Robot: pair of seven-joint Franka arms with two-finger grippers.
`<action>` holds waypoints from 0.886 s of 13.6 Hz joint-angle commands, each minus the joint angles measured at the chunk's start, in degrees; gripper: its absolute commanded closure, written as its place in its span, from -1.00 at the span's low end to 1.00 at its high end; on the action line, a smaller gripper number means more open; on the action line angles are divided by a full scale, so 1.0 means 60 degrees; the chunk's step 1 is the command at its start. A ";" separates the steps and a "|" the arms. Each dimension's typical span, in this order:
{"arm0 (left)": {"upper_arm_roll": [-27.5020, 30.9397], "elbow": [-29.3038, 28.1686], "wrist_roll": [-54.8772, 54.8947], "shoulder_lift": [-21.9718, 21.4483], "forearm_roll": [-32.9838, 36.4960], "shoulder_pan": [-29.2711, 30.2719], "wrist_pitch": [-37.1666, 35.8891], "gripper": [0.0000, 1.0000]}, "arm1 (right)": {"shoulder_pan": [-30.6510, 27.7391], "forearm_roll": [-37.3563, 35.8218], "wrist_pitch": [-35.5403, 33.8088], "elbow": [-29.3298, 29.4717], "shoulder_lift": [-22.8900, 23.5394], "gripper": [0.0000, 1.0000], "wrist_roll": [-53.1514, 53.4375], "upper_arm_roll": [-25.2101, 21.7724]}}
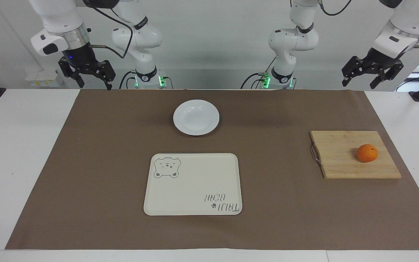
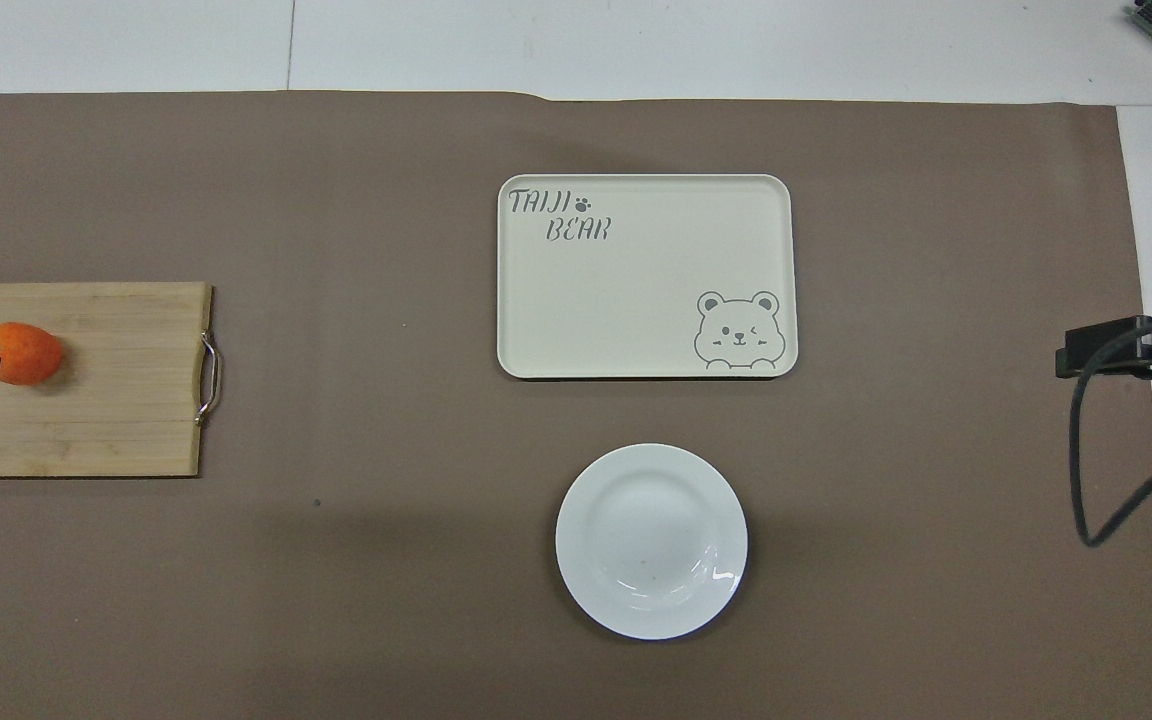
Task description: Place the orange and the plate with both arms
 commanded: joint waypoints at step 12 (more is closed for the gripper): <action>0.0067 -0.0071 -0.0012 -0.0121 0.0000 -0.0219 0.0057 -1.00 | -0.0074 -0.0072 -0.0009 -0.0087 -0.0051 -1.00 -0.0251 0.0001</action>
